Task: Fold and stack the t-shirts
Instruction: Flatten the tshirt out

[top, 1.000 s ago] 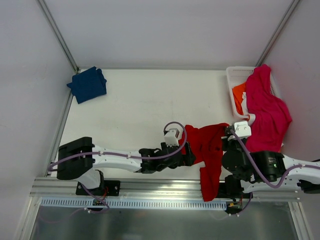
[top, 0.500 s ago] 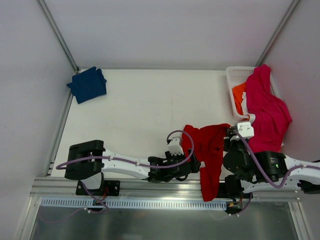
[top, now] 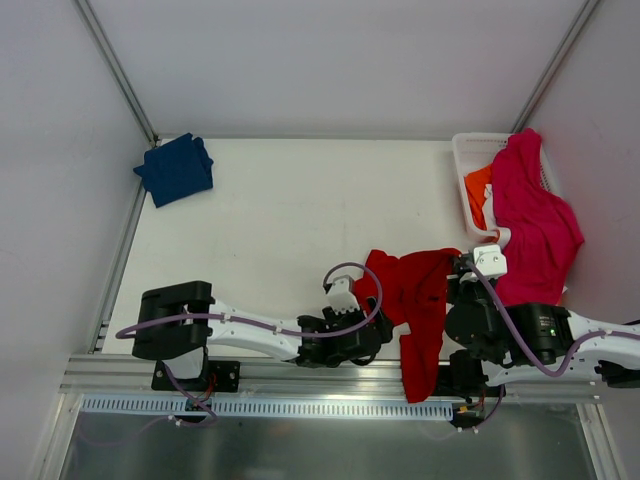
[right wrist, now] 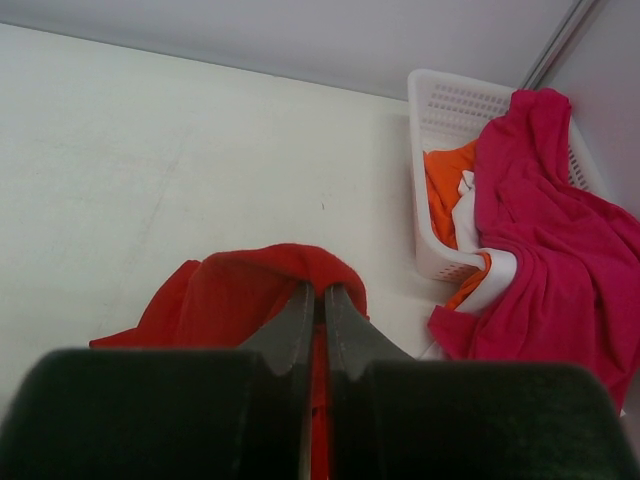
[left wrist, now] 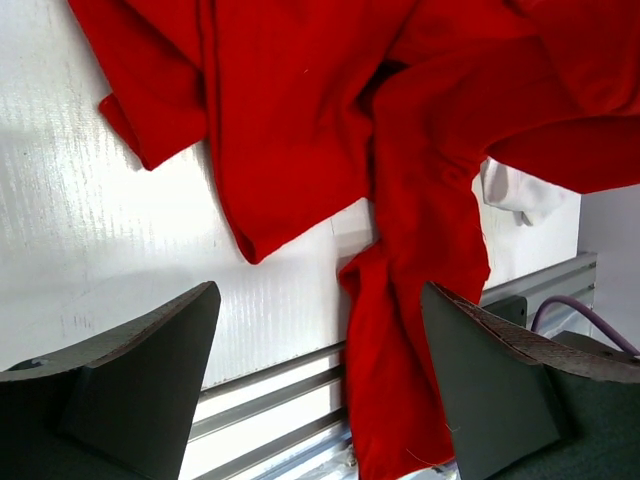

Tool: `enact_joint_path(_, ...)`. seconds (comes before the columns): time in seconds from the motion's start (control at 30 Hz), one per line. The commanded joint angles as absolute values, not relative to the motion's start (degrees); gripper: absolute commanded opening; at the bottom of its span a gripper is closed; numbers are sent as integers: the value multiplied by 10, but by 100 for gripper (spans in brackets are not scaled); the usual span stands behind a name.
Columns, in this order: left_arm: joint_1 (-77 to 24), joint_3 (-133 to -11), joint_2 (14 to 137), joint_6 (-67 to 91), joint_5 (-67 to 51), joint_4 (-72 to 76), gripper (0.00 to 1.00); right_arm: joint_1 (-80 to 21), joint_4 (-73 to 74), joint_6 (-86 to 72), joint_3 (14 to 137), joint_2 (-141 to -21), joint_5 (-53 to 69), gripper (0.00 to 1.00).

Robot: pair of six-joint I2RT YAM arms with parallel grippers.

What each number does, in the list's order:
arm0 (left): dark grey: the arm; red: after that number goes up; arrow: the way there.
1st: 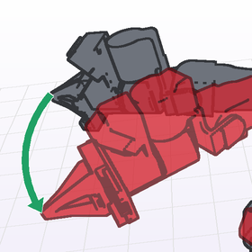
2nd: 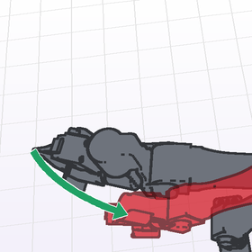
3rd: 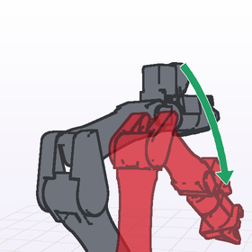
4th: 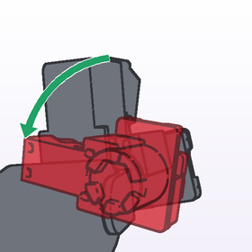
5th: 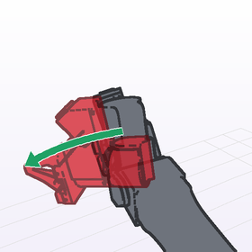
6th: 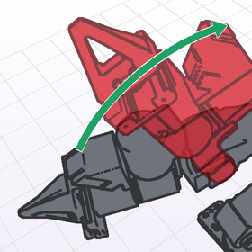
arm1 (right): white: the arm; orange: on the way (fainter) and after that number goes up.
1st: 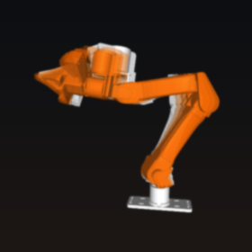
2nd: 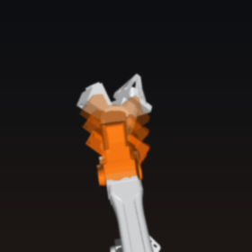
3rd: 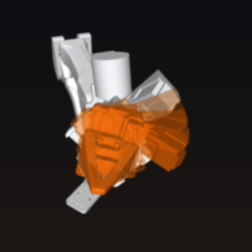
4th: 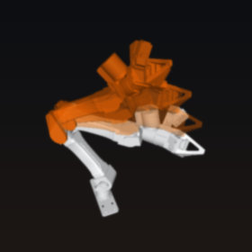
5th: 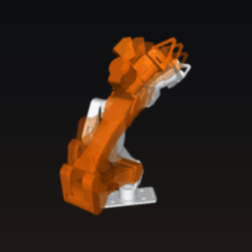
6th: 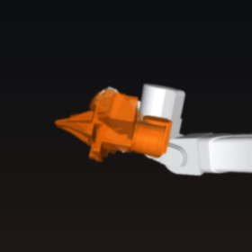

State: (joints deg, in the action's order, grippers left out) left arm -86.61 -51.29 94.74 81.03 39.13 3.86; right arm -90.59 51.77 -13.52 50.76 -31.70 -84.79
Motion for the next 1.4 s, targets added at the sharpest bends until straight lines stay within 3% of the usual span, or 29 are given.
enact_joint_path(0.0,-865,-508,963,820,400,69,83,-905,526,-147,508,-310,-907,1)
enact_joint_path(0.37,-822,-454,1014,807,276,250,87,-905,526,-154,497,-301,-910,0)
enact_joint_path(0.83,-788,-461,1085,801,216,309,84,-904,526,-157,488,-288,-907,1)
enact_joint_path(1.1,-788,-459,1071,799,231,280,64,-905,526,-164,481,-286,-908,0)
enact_joint_path(1.37,-788,-441,1056,820,254,256,59,-905,527,-168,483,-292,-900,0)
